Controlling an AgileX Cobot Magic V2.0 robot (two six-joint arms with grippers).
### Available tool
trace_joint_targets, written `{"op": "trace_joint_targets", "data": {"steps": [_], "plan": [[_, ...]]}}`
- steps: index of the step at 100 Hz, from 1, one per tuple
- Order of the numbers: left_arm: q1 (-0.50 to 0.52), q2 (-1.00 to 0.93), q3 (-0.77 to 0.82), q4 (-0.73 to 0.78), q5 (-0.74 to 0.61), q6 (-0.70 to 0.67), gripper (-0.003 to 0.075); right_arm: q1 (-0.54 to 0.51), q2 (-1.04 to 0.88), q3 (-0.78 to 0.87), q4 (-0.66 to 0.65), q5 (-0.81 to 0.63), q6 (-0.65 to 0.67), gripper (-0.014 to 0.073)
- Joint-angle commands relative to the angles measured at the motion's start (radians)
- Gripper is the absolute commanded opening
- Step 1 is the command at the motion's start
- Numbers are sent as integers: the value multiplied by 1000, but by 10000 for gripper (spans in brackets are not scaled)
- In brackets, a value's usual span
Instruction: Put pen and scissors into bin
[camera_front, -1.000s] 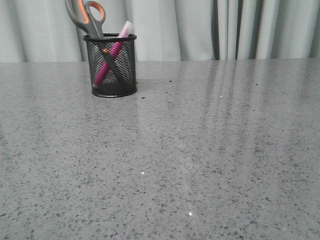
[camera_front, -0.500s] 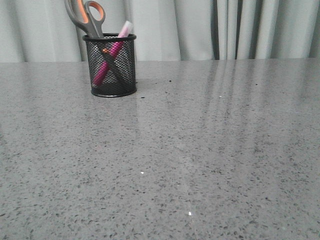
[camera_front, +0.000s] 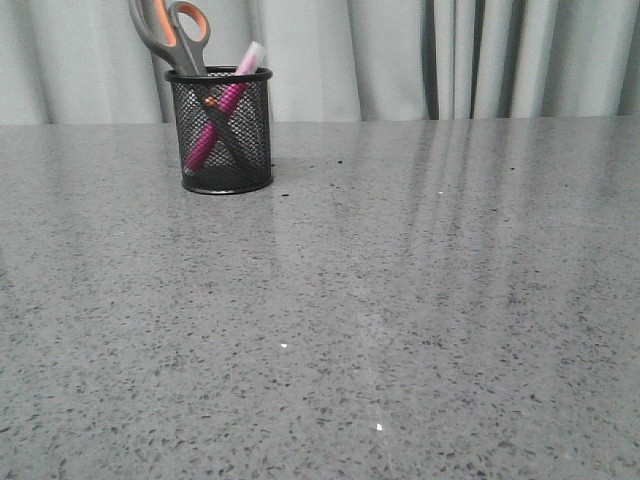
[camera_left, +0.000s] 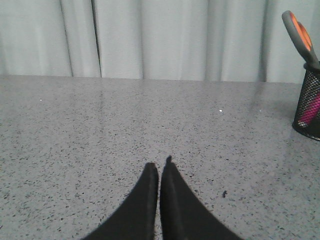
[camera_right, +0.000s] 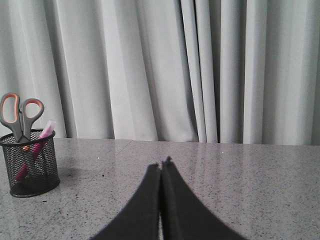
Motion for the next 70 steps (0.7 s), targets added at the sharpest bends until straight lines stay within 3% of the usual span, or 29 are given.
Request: {"op": "trace_joint_targets", "data": {"steps": [1,23,38,54,70], "plan": [[-6,-34,44,-9,-71,-11,-19,-5,4,-26,-8,-74,-7,-75],[-6,-34,44,-9,-71,-11,-19,-31,-19,4,-51,-58,-7,-75],[-6,-34,44,-9,-71,-11,-19,-135,-133,11,-97,144,-2,-75],[-6,-34,44,-9,-71,-11,-19,-228,-278,18,-225,358,88,-75],[-6,-32,44,-9,-71,-11,-19,-242,-332,86,-230,389,90,-75]]}}
